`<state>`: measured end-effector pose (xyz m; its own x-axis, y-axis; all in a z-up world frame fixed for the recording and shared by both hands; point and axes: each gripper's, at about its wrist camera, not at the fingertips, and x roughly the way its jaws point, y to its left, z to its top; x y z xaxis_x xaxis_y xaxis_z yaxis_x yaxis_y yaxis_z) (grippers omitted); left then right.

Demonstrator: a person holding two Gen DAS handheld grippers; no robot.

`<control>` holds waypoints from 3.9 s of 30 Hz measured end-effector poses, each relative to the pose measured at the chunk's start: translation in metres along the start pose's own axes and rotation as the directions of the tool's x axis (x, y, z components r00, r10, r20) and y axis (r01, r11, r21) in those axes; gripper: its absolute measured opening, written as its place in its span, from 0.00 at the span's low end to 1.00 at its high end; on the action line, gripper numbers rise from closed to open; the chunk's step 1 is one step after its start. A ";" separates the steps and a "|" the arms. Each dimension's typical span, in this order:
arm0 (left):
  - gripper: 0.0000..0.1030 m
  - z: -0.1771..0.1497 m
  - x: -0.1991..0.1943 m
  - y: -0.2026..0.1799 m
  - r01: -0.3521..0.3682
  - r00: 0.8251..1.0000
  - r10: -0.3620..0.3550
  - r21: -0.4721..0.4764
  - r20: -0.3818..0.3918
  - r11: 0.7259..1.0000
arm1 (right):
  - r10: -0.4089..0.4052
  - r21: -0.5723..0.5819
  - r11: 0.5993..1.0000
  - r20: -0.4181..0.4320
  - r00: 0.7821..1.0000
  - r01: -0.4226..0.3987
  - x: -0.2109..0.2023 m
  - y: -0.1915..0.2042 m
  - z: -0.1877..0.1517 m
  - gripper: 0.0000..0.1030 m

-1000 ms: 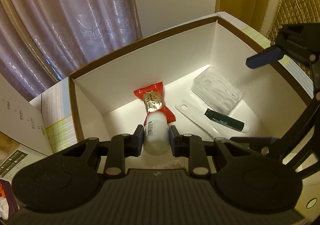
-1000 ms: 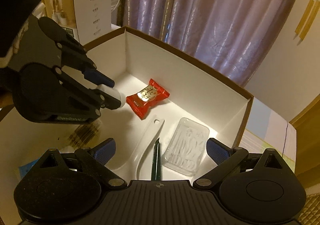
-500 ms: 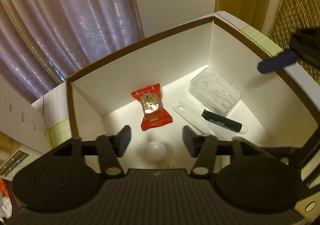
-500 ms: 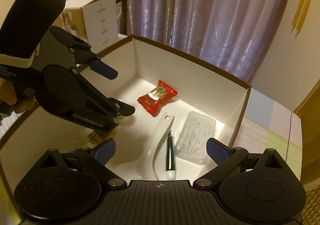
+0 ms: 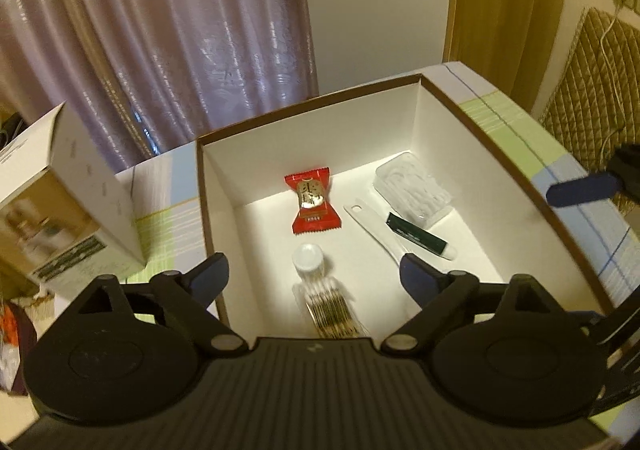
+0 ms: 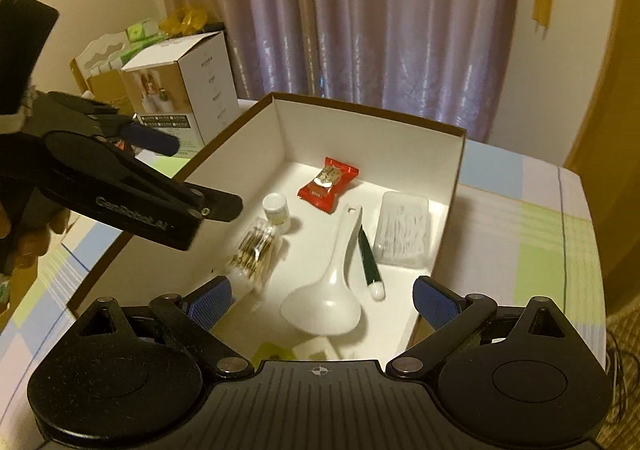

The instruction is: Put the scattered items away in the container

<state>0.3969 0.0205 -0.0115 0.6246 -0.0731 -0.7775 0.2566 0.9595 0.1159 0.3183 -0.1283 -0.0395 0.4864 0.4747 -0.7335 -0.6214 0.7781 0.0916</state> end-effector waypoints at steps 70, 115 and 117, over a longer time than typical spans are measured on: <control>0.97 -0.125 -0.188 -0.073 -0.150 0.987 0.158 -0.182 0.032 0.972 | -0.019 0.288 0.957 -0.014 1.000 0.022 -0.125 0.069 -0.093 0.99; 0.97 -0.155 -0.180 -0.080 -0.165 0.986 0.158 -0.193 -0.053 0.967 | -0.036 0.254 0.966 -0.090 0.995 0.057 -0.120 0.082 -0.113 0.99; 0.97 -0.155 -0.180 -0.080 -0.166 0.986 0.158 -0.193 -0.053 0.967 | -0.034 0.253 0.966 -0.091 0.995 0.056 -0.119 0.081 -0.112 0.99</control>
<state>0.1495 -0.0009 0.0232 0.6174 0.0943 -0.7810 0.0025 0.9926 0.1218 0.1411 -0.1676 -0.0205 0.4495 0.4084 -0.7945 -0.4175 0.8823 0.2173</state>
